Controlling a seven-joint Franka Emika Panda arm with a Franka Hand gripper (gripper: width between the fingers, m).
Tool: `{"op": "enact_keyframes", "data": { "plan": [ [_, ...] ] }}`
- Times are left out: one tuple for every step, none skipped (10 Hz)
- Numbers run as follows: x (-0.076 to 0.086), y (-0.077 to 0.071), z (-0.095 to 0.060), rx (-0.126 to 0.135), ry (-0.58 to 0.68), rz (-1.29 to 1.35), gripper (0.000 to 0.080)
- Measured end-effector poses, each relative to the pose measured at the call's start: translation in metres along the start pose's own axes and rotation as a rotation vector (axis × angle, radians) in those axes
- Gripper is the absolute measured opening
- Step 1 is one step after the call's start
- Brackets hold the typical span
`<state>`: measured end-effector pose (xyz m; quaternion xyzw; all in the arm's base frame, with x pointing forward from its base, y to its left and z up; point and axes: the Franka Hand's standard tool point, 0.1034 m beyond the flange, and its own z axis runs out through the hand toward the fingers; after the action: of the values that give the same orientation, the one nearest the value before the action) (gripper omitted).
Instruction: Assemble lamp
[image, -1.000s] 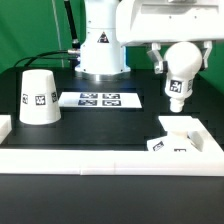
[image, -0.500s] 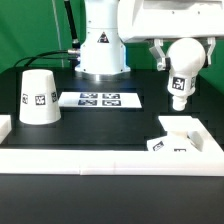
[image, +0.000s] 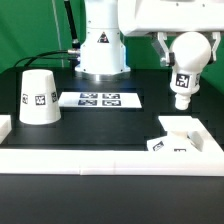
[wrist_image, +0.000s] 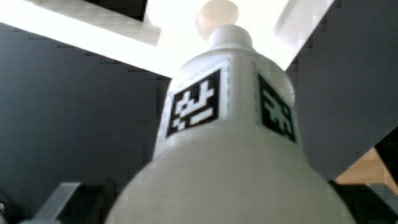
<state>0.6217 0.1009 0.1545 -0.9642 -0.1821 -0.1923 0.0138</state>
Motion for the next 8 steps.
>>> {"op": "enact_keyframes", "data": {
  "plan": [
    [-0.002,0.001,0.004,-0.001,0.002,0.000,0.0576],
    [-0.005,0.000,0.009,0.000,-0.001,0.001,0.0576],
    [-0.006,0.000,0.012,-0.002,0.004,0.001,0.0576],
    [-0.008,-0.001,0.015,-0.001,0.001,0.001,0.0576],
    [-0.009,-0.001,0.016,0.000,-0.002,0.001,0.0576],
    [-0.009,-0.001,0.017,0.001,-0.003,0.001,0.0576],
    [-0.011,-0.001,0.019,0.001,-0.003,0.001,0.0576],
    [-0.012,-0.001,0.022,0.000,-0.002,0.002,0.0576]
  ]
}}
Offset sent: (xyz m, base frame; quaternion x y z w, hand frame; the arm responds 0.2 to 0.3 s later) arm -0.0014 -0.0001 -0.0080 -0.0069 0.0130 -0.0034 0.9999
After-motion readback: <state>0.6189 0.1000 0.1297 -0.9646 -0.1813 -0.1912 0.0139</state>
